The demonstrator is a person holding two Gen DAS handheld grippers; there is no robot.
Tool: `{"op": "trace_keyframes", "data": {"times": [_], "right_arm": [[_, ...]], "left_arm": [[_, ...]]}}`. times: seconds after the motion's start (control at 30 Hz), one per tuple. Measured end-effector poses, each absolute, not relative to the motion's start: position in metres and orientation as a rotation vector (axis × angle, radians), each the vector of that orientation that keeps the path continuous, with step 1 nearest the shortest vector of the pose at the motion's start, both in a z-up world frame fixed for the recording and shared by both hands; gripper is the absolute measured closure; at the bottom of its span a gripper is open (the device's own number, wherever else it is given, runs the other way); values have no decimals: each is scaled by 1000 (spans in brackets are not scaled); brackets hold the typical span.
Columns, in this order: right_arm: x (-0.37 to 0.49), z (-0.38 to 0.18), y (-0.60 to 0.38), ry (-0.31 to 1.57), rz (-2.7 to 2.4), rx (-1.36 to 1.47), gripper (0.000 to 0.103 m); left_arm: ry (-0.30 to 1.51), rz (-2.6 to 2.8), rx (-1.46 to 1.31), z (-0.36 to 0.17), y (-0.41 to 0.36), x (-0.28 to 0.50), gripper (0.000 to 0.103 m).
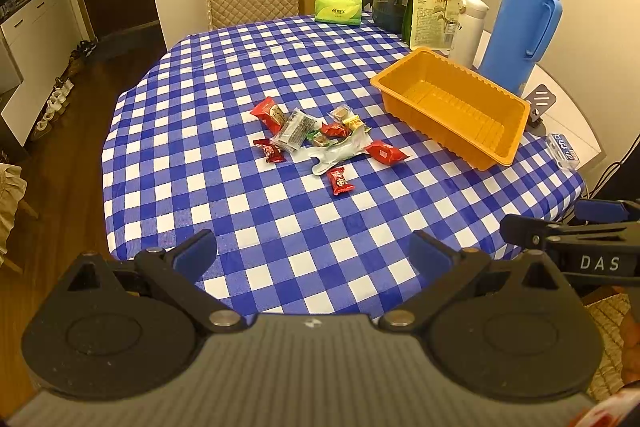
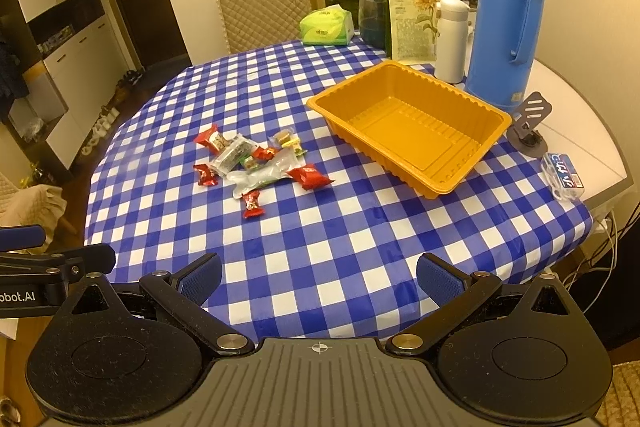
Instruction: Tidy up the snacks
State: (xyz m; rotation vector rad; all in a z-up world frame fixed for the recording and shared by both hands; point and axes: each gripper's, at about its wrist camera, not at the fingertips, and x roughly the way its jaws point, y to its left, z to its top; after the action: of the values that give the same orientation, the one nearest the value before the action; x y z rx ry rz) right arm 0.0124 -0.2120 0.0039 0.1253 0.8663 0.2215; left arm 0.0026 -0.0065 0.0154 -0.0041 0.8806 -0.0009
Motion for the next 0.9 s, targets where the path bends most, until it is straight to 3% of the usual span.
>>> {"op": "trace_keyframes", "data": {"times": [0.9], "right_arm": [[13,2,-211,864,222,125,0]], "left_arm": [[879,-3,-6,15,-6,2,1]]}}
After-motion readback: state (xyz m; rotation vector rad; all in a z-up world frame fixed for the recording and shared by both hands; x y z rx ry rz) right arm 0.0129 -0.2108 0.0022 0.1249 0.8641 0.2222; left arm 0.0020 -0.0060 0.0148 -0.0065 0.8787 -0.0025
